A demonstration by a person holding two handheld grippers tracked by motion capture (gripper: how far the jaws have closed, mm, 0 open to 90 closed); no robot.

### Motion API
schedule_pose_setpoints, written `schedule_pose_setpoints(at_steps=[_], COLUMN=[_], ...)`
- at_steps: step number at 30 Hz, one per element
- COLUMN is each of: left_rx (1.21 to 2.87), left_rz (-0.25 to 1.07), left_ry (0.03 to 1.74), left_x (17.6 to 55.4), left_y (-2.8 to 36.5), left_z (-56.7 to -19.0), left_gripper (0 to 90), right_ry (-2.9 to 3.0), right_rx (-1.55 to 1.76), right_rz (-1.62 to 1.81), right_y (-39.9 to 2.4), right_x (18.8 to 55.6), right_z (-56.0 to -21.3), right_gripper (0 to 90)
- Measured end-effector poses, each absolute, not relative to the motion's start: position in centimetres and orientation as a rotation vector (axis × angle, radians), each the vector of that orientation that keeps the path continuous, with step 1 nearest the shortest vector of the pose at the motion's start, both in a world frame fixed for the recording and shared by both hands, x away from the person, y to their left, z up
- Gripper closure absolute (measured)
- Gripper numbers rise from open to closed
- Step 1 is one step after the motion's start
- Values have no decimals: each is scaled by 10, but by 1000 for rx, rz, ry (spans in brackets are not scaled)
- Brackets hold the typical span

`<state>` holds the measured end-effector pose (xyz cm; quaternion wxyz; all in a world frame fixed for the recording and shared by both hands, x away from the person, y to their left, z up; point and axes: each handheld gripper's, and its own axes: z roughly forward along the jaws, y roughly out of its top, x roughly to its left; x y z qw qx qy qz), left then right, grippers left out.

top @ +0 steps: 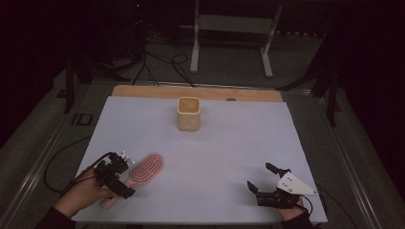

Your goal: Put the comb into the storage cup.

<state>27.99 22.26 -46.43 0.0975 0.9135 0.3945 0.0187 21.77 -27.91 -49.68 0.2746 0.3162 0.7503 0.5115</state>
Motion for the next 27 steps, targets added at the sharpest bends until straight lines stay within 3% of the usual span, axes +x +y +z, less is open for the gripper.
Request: schedule_pose_setpoints(at_steps=[10,19,27], left_rx=[2726,2731,2745], left_rz=[8,7,-24], left_ry=[1184,1192,1179], left_x=[289,291,291], left_y=[223,222,219], left_z=[-472,-476,-480], left_gripper=[208,420,507], right_ry=[2020,2023,2019], right_rx=[846,841,845], right_rz=[1376,1370,1375], right_y=[-279,-279,-279], right_x=[217,217,217], right_z=[-497,-497,-497], right_gripper=[93,93,93])
